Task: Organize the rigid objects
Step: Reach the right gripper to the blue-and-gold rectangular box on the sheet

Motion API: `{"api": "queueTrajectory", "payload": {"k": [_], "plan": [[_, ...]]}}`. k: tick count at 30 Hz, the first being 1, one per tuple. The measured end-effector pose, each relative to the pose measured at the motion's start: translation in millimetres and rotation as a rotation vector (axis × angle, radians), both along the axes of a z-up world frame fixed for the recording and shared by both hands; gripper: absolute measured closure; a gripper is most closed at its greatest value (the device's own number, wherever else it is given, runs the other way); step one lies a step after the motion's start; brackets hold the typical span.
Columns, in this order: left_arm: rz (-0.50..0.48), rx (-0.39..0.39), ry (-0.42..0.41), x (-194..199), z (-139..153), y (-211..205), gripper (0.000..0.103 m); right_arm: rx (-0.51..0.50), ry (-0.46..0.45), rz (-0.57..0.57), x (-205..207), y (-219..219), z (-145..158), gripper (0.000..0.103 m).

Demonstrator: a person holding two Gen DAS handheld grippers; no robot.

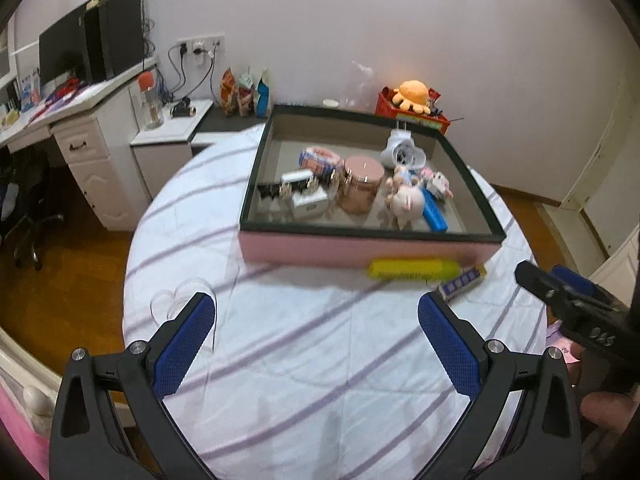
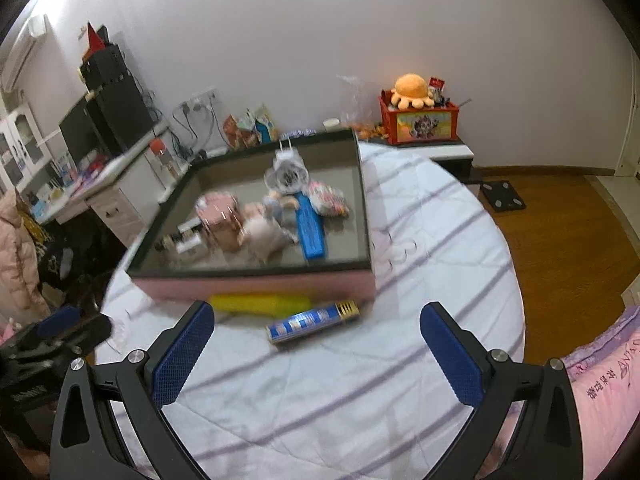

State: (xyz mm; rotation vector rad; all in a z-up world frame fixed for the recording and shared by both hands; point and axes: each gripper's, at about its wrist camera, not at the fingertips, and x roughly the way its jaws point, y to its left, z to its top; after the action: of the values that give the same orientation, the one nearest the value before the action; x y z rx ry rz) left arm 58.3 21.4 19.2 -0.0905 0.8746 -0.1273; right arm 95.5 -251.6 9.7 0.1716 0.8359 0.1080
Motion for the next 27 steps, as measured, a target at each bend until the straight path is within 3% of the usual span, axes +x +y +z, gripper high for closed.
{"api": "queueTrajectory", "payload": {"k": [6, 18, 21, 25, 27], "plan": [[0.011, 0.015, 0.044, 1, -18, 3, 0.000, -0.035, 0.092, 0.017, 7, 3, -38, 0.000], [0.011, -0.002, 0.084, 16, -36, 8, 0.000, -0.061, 0.168, -0.003, 40, 21, -70, 0.000], [0.012, -0.008, 0.096, 20, -40, 10, 0.000, -0.068, 0.178, -0.027, 46, 26, -76, 0.000], [0.014, -0.014, 0.102, 22, -43, 12, 0.000, -0.162, 0.163, -0.031, 48, 38, -86, 0.000], [0.017, -0.019, 0.107, 24, -45, 14, 0.000, -0.150, 0.142, -0.032, 46, 37, -86, 0.000]]}}
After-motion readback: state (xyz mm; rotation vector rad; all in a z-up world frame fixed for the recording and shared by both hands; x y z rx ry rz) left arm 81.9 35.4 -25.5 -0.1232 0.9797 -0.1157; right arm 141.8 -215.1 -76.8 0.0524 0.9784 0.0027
